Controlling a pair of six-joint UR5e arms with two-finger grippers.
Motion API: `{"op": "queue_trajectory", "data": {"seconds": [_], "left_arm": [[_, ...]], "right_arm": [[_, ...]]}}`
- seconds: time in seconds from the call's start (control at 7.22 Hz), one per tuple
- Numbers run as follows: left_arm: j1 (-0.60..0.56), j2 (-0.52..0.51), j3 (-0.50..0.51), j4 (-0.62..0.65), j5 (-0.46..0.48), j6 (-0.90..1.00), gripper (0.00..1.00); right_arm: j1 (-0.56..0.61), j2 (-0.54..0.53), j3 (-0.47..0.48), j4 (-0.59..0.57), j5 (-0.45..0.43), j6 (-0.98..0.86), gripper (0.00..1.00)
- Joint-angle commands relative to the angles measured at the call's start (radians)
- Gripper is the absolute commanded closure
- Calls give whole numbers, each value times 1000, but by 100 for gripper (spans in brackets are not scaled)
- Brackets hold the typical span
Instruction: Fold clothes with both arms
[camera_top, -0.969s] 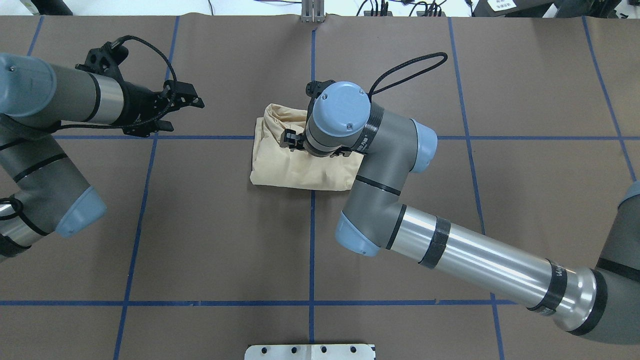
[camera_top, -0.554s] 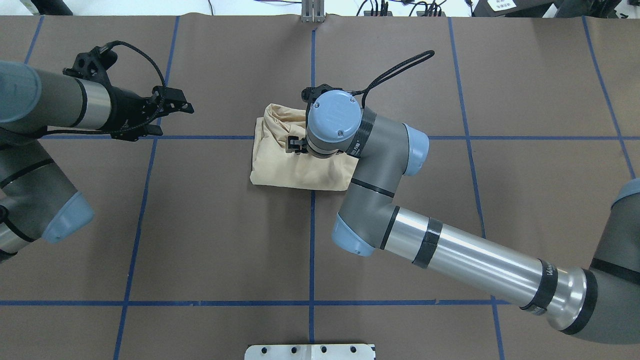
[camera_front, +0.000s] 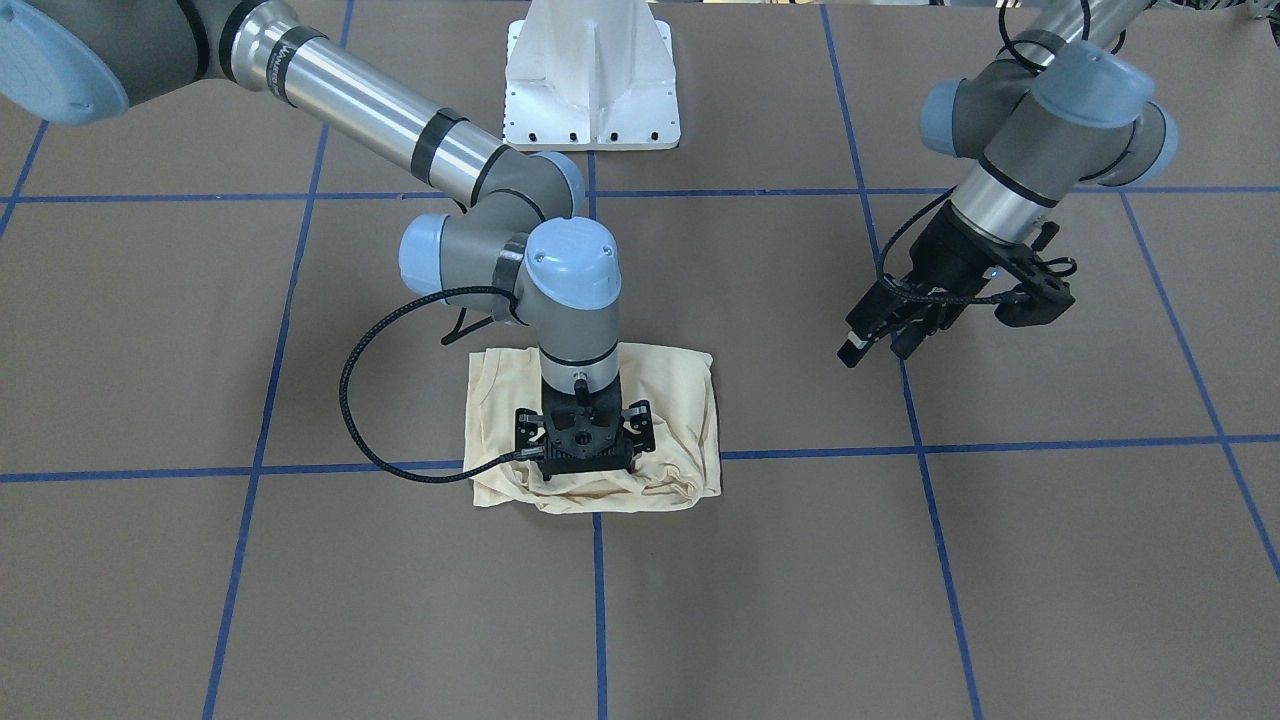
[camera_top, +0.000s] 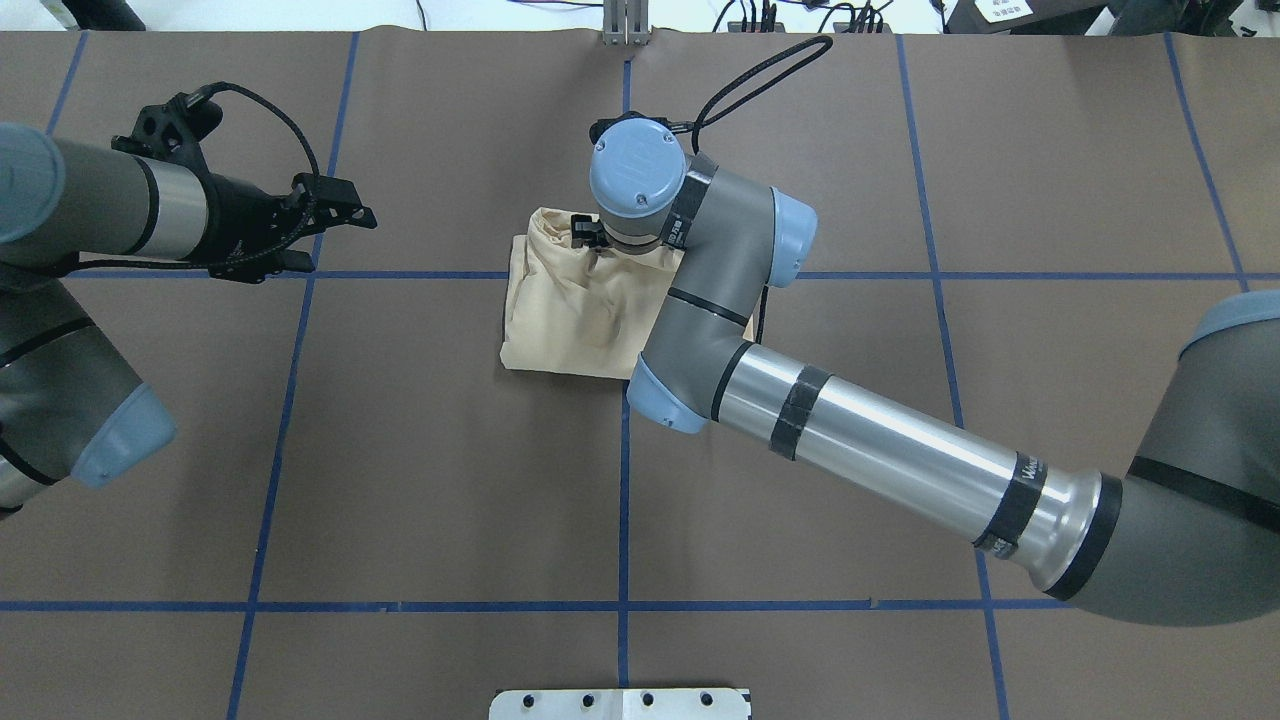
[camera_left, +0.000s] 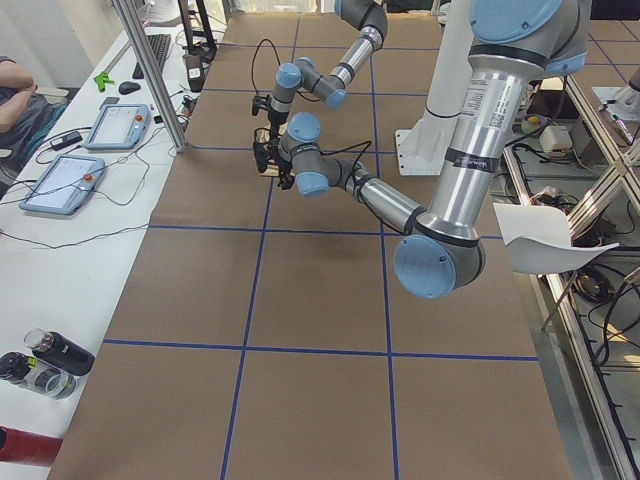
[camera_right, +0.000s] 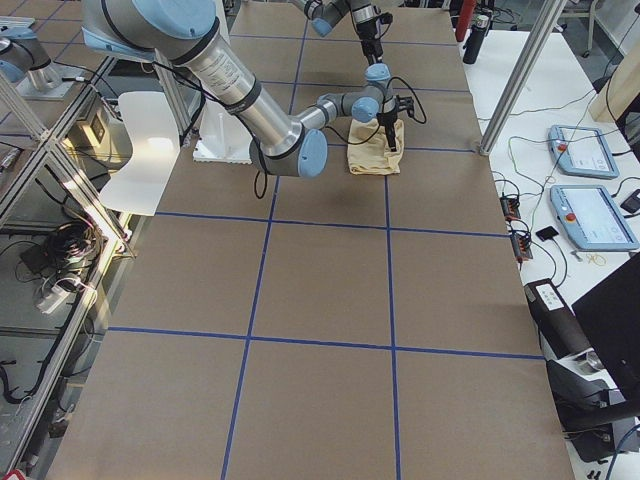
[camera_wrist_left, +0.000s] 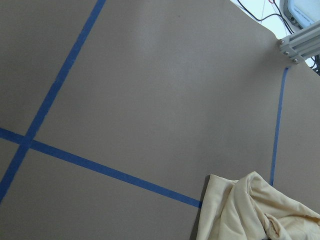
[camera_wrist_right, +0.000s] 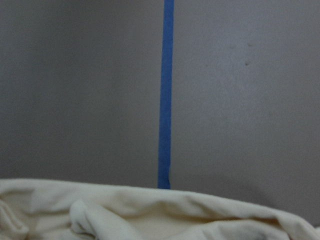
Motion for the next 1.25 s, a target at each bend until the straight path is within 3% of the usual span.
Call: {"op": "queue_trajectory", "data": {"seconds": [0.0, 0.42, 0.69, 0.83, 1.11], "left_arm": [[-2, 0, 4, 0, 0, 1, 1], [-17, 0, 4, 0, -5, 1, 1], [-44, -1, 4, 18, -35, 58, 1], [-49, -3, 1, 31, -42, 65, 1], [-49, -1, -2, 34, -43, 66, 1]], "right_arm": [[43, 36, -90, 26, -2, -24, 2], [70, 41, -107, 27, -11, -41, 2], [112, 93, -93, 23, 77, -57, 1], [95, 88, -32, 14, 90, -52, 1], [38, 72, 133, -200, 96, -43, 1]]}}
